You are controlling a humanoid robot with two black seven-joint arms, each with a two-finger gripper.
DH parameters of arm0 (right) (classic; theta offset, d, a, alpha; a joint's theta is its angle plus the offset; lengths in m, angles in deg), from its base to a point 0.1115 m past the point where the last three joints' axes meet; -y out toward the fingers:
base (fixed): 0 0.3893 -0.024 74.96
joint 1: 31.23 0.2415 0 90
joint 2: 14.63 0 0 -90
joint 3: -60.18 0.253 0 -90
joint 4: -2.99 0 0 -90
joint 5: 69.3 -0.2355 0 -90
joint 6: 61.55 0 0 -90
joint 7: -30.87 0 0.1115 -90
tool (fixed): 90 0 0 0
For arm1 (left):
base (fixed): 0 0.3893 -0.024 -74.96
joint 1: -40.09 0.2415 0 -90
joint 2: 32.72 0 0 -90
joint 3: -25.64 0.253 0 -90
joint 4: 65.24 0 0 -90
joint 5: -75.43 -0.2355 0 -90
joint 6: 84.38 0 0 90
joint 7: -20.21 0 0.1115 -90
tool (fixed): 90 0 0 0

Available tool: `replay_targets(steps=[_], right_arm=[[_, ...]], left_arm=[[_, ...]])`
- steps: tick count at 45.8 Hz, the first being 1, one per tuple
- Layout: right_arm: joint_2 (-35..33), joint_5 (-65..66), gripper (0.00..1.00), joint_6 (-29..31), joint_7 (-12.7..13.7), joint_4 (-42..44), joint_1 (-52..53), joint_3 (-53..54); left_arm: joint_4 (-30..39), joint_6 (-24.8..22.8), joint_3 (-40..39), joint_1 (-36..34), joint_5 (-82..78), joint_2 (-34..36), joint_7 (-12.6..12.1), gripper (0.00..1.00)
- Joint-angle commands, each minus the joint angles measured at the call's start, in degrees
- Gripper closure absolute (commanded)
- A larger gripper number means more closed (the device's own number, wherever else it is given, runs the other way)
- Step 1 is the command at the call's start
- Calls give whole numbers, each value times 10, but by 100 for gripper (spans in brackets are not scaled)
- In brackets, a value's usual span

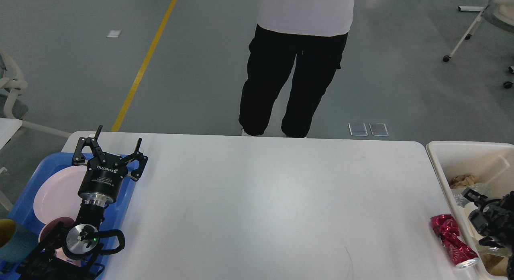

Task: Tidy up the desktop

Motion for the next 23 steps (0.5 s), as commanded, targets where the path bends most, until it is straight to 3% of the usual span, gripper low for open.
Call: replay_targets(steps=[1, 8, 13, 18, 23], right_arm=[[-53, 14, 0, 2, 1, -116, 89, -8], [-93, 138, 0, 16, 32, -275, 224, -42], [-119, 171, 0, 57, 41, -387, 338, -66], [-120, 171, 0, 153, 42, -465, 466, -135], [-97, 170, 0, 289, 43, -511, 576, -164]], left_arm=[[0, 0, 0, 0, 0, 0, 0, 4], [0, 0, -1, 0, 0, 0, 0, 4], [0, 1, -1, 0, 0, 0, -1, 4], [0, 0, -1, 0, 0, 0, -1, 4], [0, 0, -1, 0, 0, 0, -1, 4]])
